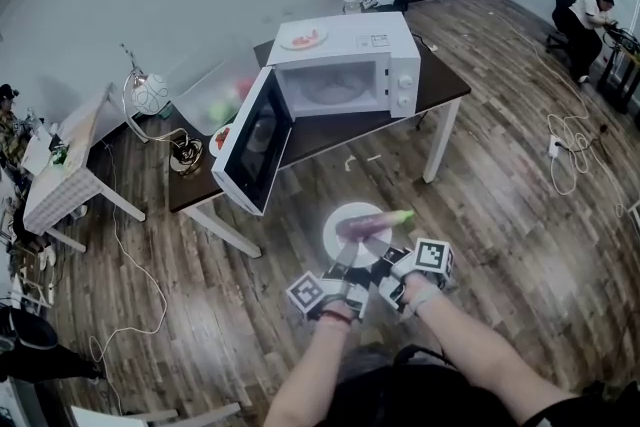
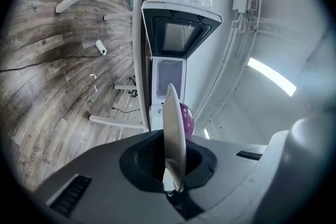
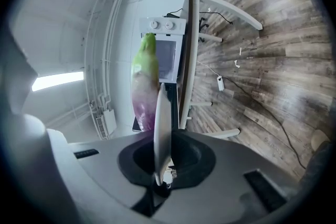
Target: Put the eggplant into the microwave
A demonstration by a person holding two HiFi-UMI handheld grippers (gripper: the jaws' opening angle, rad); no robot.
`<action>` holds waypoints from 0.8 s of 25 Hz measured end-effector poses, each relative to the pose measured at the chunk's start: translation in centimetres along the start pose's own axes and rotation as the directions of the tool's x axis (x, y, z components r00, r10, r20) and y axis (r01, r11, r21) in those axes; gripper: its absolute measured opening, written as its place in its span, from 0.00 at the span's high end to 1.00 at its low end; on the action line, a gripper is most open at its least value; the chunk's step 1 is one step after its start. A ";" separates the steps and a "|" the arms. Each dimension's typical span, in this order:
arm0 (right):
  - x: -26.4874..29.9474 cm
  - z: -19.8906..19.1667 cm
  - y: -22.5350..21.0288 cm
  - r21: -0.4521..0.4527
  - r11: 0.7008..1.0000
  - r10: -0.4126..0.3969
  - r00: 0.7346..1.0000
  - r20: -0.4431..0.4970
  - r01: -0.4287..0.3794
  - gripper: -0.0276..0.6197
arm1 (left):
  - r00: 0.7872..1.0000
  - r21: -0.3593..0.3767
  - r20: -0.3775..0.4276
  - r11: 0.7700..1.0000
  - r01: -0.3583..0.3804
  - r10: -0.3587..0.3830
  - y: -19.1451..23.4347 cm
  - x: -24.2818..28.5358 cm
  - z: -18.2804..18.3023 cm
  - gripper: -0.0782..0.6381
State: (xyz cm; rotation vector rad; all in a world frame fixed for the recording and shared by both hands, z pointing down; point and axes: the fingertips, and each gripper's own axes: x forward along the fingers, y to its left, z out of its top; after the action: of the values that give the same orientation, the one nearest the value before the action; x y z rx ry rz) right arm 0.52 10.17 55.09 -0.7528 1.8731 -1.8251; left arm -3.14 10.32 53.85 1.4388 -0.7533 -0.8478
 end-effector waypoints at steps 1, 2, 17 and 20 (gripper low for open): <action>0.5 0.3 0.0 0.003 1.000 0.002 1.000 0.002 -0.002 0.94 | 1.000 0.004 -0.002 1.000 -0.002 0.002 0.3 0.4 0.5 0.88; 1.0 0.6 0.0 0.005 1.000 0.007 1.000 0.004 -0.007 0.94 | 1.000 0.009 -0.005 1.000 -0.002 0.002 0.6 0.7 1.1 0.88; 5.3 3.4 -0.6 0.024 1.000 0.010 1.000 0.020 -0.011 0.94 | 1.000 -0.005 -0.026 1.000 -0.017 0.017 1.0 4.3 4.8 0.88; 6.3 4.3 -0.6 0.031 0.999 0.013 1.000 0.018 -0.013 0.94 | 1.000 -0.003 -0.025 1.000 -0.019 0.019 1.3 5.3 5.6 0.88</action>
State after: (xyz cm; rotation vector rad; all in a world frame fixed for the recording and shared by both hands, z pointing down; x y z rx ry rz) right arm -1.51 2.82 55.97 -0.7422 1.8302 -1.8288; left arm -5.13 2.79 54.85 1.4344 -0.7452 -0.8151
